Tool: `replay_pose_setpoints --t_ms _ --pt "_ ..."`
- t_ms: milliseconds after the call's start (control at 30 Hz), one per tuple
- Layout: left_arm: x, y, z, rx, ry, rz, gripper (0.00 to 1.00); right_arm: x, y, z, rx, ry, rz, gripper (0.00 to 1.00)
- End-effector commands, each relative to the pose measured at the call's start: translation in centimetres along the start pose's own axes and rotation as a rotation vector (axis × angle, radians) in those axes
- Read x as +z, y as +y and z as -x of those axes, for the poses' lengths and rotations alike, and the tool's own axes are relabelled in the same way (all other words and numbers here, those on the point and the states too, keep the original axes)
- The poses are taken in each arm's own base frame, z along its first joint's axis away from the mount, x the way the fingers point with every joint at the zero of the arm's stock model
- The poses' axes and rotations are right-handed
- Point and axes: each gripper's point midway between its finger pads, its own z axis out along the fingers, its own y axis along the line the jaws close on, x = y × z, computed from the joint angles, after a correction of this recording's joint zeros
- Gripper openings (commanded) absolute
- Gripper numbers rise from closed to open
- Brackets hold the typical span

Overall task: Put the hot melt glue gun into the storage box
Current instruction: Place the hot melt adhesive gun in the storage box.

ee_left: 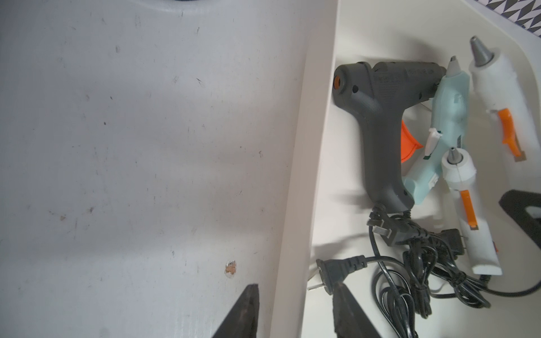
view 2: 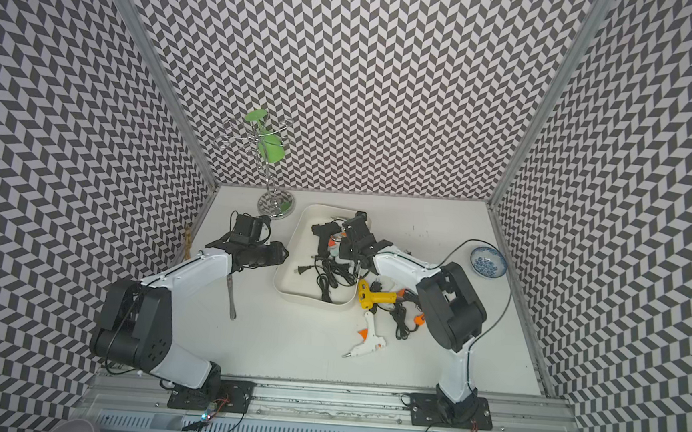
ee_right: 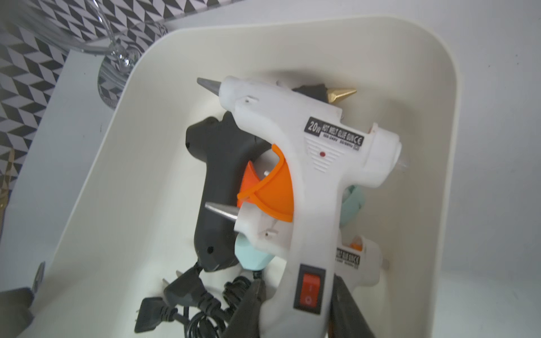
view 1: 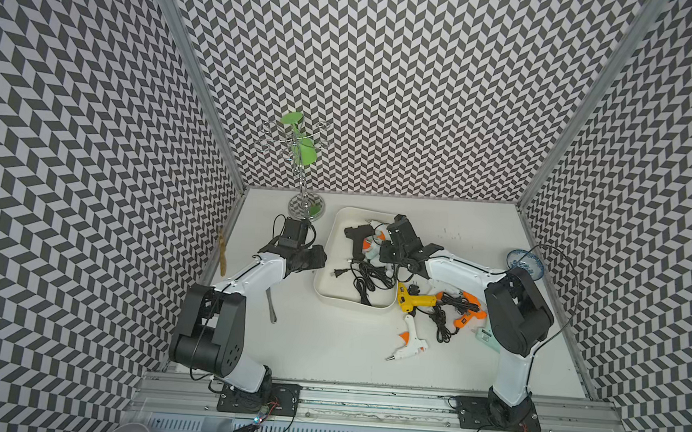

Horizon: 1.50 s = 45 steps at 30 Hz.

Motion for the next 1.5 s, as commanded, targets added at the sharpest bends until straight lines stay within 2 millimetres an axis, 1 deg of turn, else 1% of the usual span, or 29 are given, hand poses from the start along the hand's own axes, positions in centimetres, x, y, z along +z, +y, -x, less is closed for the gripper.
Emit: replay_pose_setpoints --t_ms 0,133,200,300,333,400,467,533,633,733,767,833,900,1033,1100,1200,1233,1333,1400,1467 --pt "0.2 0.1 -0.4 0.000 0.010 -0.004 0.46 0.8 1.3 2.9 0.048 -0.080 0.064 0.29" --pt "0.3 0.1 -0.3 0.003 0.011 -0.004 0.46 2.7 1.3 1.2 0.011 0.001 0.069 0.37" --pt "0.4 0.2 -0.4 0.003 0.014 -0.003 0.46 3.1 1.3 0.3 0.004 0.028 0.076 0.44" --pt "0.5 0.2 -0.4 0.004 0.017 -0.003 0.46 3.3 0.6 -0.3 0.004 0.031 0.057 0.56" --pt "0.6 0.2 -0.4 0.003 0.020 -0.002 0.46 3.2 0.5 -0.5 0.001 0.035 0.051 0.62" --pt "0.7 0.2 -0.4 0.003 0.022 -0.002 0.46 2.9 0.6 -0.4 -0.022 0.045 0.054 0.69" --pt "0.7 0.2 -0.4 0.002 0.024 -0.002 0.46 2.0 0.7 0.2 -0.039 0.032 0.049 0.71" --pt "0.8 0.3 -0.4 0.003 0.024 0.000 0.46 0.5 0.6 1.3 -0.055 0.000 0.033 0.73" --pt "0.7 0.3 -0.4 0.003 0.021 0.002 0.46 -2.0 0.4 3.4 -0.094 -0.058 -0.006 0.73" --pt "0.7 0.3 -0.2 0.002 0.017 0.003 0.46 -3.7 0.1 5.9 -0.129 -0.148 -0.046 0.71" --pt "0.7 0.2 -0.2 0.000 0.017 0.001 0.46 -4.0 0.1 6.7 -0.148 -0.184 -0.050 0.70" --pt "0.7 0.1 -0.1 0.000 0.016 -0.001 0.46 -3.9 0.4 7.6 -0.180 -0.215 -0.044 0.67" --pt "0.7 0.2 -0.2 -0.002 0.018 -0.001 0.46 -2.9 0.9 8.0 -0.211 -0.209 -0.029 0.65" --pt "0.7 0.1 -0.2 -0.001 0.016 0.000 0.46 0.7 0.7 7.2 -0.242 -0.147 -0.059 0.58" --pt "0.6 0.2 -0.2 -0.003 0.013 0.001 0.46 2.7 0.4 6.2 -0.244 -0.103 -0.073 0.54" --pt "0.8 0.3 -0.3 -0.002 0.019 0.006 0.46 5.2 -0.3 4.3 -0.248 -0.028 -0.088 0.48" --pt "0.8 0.3 -0.4 -0.004 0.021 0.007 0.46 5.7 -0.6 3.7 -0.249 -0.011 -0.095 0.46" --pt "1.0 0.3 -0.6 -0.004 0.029 0.008 0.46 6.8 -1.6 1.8 -0.252 0.024 -0.110 0.44" --pt "1.0 0.4 -0.7 -0.002 0.031 0.012 0.45 6.7 -2.3 0.8 -0.262 0.045 -0.124 0.41" --pt "0.9 0.5 -0.7 -0.001 0.029 0.017 0.46 6.2 -2.9 0.2 -0.282 0.057 -0.136 0.39"
